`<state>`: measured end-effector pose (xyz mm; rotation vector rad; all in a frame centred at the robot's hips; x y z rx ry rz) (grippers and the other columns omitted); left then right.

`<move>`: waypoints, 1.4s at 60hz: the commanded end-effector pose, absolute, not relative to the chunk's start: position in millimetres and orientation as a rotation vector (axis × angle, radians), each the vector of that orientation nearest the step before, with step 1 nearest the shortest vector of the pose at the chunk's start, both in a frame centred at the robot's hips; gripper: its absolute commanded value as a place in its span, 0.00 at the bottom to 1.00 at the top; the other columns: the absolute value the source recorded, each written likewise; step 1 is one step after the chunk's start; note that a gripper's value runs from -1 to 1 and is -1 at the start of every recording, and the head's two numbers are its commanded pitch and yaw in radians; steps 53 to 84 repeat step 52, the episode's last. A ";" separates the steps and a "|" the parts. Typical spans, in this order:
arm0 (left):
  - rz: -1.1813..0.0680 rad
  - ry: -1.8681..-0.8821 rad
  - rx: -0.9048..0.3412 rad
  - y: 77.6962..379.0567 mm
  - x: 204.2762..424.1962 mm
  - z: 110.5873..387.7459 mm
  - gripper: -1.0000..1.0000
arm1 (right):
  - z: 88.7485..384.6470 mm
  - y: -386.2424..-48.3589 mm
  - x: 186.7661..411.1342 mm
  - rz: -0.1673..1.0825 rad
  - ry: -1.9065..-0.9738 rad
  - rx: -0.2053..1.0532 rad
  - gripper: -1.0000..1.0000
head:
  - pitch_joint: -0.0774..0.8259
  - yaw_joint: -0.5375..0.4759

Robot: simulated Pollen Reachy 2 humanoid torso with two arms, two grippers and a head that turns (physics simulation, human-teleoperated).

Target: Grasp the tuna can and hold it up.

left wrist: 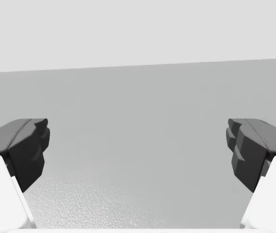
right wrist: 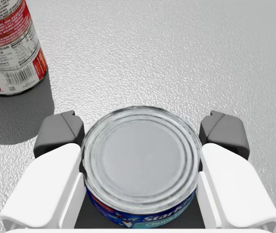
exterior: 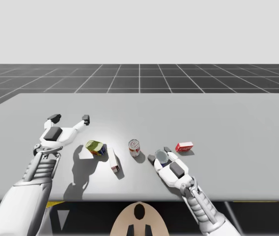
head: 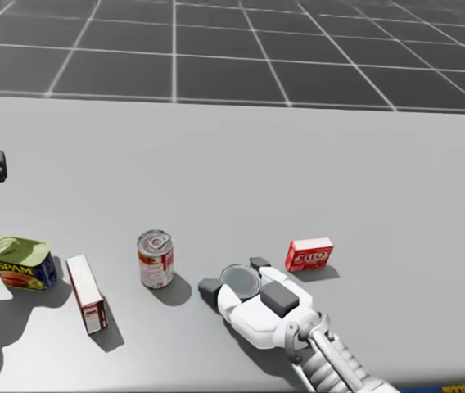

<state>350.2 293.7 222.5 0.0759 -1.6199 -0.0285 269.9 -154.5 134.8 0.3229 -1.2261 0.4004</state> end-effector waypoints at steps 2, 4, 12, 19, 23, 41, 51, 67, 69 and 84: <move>-0.032 -1.618 0.082 293.3 349.6 221.2 0.00 | 125.9 -150.4 262.7 0.377 -1.182 0.342 1.00 | 0.57 0.37; -0.033 -1.618 0.082 293.3 349.6 221.1 0.00 | 126.5 -150.0 262.1 0.378 -1.182 0.343 1.00 | 0.55 0.37; -0.031 -1.619 0.083 293.5 349.5 221.0 0.00 | 133.4 -148.1 260.0 0.384 -1.192 0.352 1.00 | 0.50 0.36; -0.030 -1.620 0.084 293.7 349.4 221.1 0.00 | 155.8 -146.7 256.0 0.387 -1.221 0.378 1.00 | 0.50 0.35; -0.028 -1.619 0.084 293.8 349.5 221.2 0.00 | 179.3 -146.6 253.0 0.396 -1.269 0.387 1.00 | 0.51 0.35; -0.022 -1.621 0.085 295.1 350.0 222.2 0.00 | 285.6 -155.7 245.4 0.426 -1.564 0.348 1.00 | 0.50 0.34; -0.029 -1.625 0.086 295.4 350.2 222.2 0.00 | 331.6 -158.7 242.1 0.447 -1.746 0.303 1.00 | 0.48 0.34; -0.033 -1.627 0.087 295.6 350.6 222.1 0.00 | 342.6 -159.8 241.0 0.445 -1.793 0.286 1.00 | 0.48 0.34; -0.033 -1.627 0.087 295.6 350.6 222.1 0.00 | 342.6 -159.8 241.0 0.445 -1.793 0.286 1.00 | 0.48 0.34; -0.033 -1.627 0.087 295.6 350.6 222.1 0.00 | 342.6 -159.8 241.0 0.445 -1.793 0.286 1.00 | 0.48 0.34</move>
